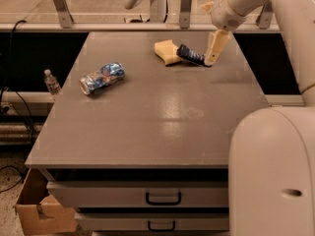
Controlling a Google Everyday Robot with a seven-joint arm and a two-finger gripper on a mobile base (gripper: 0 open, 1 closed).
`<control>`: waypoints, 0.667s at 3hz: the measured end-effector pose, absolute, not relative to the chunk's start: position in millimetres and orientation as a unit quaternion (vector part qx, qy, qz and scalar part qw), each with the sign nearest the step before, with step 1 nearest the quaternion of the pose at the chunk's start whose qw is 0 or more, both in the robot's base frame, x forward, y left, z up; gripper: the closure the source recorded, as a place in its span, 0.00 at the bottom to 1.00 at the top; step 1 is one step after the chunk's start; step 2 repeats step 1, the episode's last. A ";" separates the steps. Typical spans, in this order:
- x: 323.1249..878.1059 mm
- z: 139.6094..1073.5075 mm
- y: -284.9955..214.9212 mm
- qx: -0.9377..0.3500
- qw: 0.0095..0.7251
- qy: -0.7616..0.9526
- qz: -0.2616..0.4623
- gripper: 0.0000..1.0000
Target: Move rxbar blueberry near sponge
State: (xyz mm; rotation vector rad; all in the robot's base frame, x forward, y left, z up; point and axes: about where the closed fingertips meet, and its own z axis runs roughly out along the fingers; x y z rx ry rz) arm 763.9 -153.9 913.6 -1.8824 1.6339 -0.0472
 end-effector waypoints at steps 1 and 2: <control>746.6 913.1 -165.3 -0.701 0.316 0.639 -0.021 0.00; 746.6 913.1 -165.3 -0.701 0.316 0.639 -0.021 0.00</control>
Offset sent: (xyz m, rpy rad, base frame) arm 0.0000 0.0000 0.0000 0.0000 0.0000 0.0000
